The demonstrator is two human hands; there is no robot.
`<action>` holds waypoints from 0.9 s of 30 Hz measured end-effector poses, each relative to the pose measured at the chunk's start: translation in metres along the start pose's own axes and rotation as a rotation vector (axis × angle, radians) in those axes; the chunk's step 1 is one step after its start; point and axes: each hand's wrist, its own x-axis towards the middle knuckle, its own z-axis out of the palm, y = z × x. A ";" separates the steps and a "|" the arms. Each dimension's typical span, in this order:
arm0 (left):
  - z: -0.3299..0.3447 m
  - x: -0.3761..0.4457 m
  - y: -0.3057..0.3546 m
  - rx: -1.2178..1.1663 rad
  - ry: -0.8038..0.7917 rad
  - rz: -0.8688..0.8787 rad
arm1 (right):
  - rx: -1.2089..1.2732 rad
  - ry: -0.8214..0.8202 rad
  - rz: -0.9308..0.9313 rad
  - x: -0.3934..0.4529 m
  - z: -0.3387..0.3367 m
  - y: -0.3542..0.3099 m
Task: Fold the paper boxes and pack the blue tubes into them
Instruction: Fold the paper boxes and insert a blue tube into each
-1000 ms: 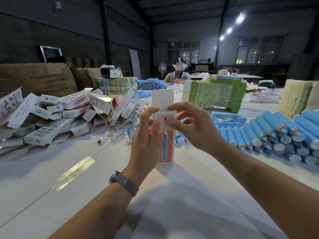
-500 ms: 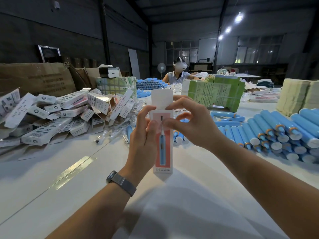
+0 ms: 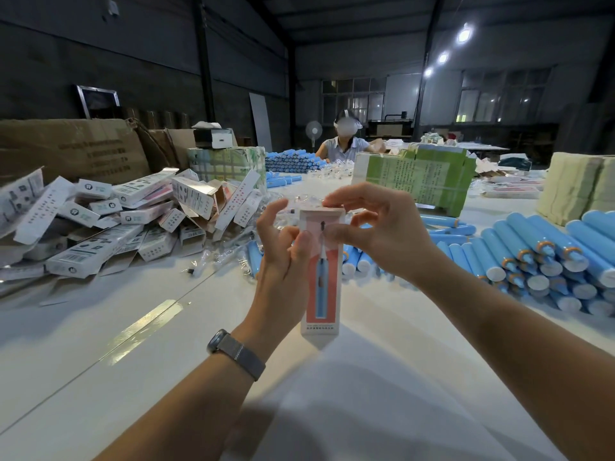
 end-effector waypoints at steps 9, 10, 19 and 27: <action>0.001 0.002 -0.005 0.090 0.001 0.081 | 0.005 -0.028 -0.018 0.000 0.001 -0.005; 0.001 0.002 -0.005 0.088 0.004 0.085 | 0.021 -0.026 -0.011 0.000 0.001 -0.007; 0.001 0.001 0.001 0.022 -0.004 0.035 | -0.087 -0.010 -0.035 -0.001 0.003 -0.009; 0.003 0.008 0.007 -0.060 0.053 0.016 | -0.244 -0.009 -0.208 0.000 0.005 -0.011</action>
